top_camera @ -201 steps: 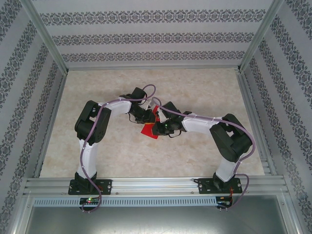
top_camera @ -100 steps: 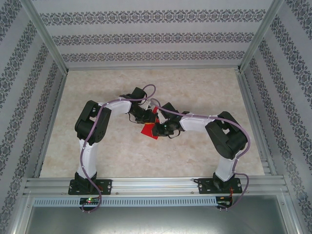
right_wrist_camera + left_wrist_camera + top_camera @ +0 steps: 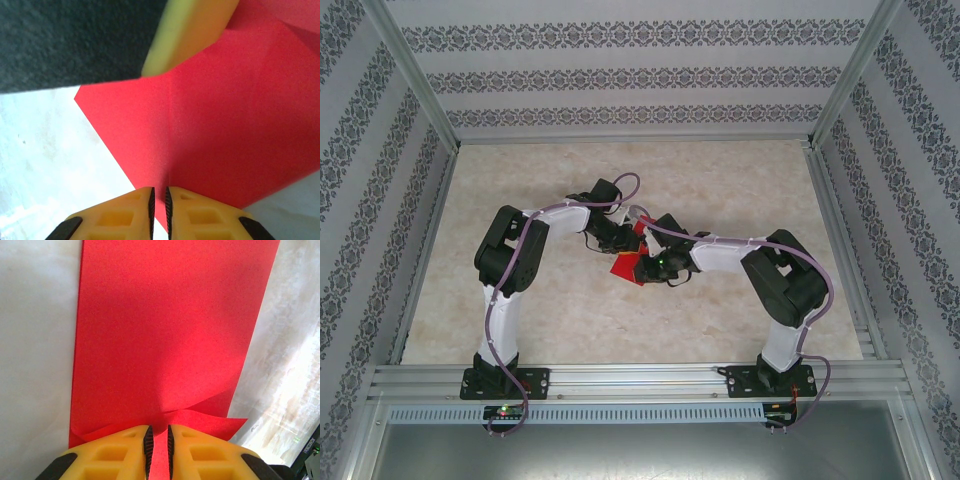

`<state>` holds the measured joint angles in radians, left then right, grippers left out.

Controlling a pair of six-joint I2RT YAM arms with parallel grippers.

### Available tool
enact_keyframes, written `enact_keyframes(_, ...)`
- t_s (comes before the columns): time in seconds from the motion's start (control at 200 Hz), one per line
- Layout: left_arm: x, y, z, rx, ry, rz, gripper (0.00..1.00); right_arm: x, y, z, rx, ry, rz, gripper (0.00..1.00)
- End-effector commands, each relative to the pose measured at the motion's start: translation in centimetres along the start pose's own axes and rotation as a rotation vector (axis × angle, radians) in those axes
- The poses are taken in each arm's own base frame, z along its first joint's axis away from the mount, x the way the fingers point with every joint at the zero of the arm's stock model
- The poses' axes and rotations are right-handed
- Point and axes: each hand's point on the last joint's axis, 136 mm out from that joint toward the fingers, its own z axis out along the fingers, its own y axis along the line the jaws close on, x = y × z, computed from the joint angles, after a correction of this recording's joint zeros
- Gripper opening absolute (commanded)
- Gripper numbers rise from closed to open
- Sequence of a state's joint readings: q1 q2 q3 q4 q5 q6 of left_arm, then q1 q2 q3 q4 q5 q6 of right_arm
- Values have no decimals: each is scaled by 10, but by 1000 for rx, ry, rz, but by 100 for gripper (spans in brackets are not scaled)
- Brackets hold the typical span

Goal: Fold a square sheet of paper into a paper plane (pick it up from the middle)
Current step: Fold the triangle a second time at the center of the table.

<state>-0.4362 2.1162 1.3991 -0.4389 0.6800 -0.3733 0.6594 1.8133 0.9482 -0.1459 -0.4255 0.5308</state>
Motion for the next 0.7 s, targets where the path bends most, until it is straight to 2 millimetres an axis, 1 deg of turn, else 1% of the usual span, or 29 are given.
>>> enact_keyframes(0.0, 23, 45, 21, -122, 89, -57, 22, 27, -11, -1, 63, 66, 1, 17)
enact_keyframes(0.21, 24, 46, 22, -127, 91, -58, 22, 38, -11, 0, 59, 81, 6, 17)
enact_keyframes(0.285, 23, 46, 22, -127, 92, -56, 22, 40, -8, -1, 53, 84, 4, 17)
enact_keyframes(0.43, 24, 46, 22, -127, 94, -55, 21, 48, -15, -1, 70, 96, 23, 16)
enact_keyframes(0.535, 24, 45, 22, -125, 96, -53, 22, 53, -14, -3, 67, 99, 31, 17)
enact_keyframes(0.59, 24, 46, 22, -125, 95, -54, 22, 54, -14, -4, 65, 100, 32, 16)
enact_keyframes(0.694, 23, 44, 21, -119, 94, -52, 22, 48, -6, -8, 39, 84, 29, 16)
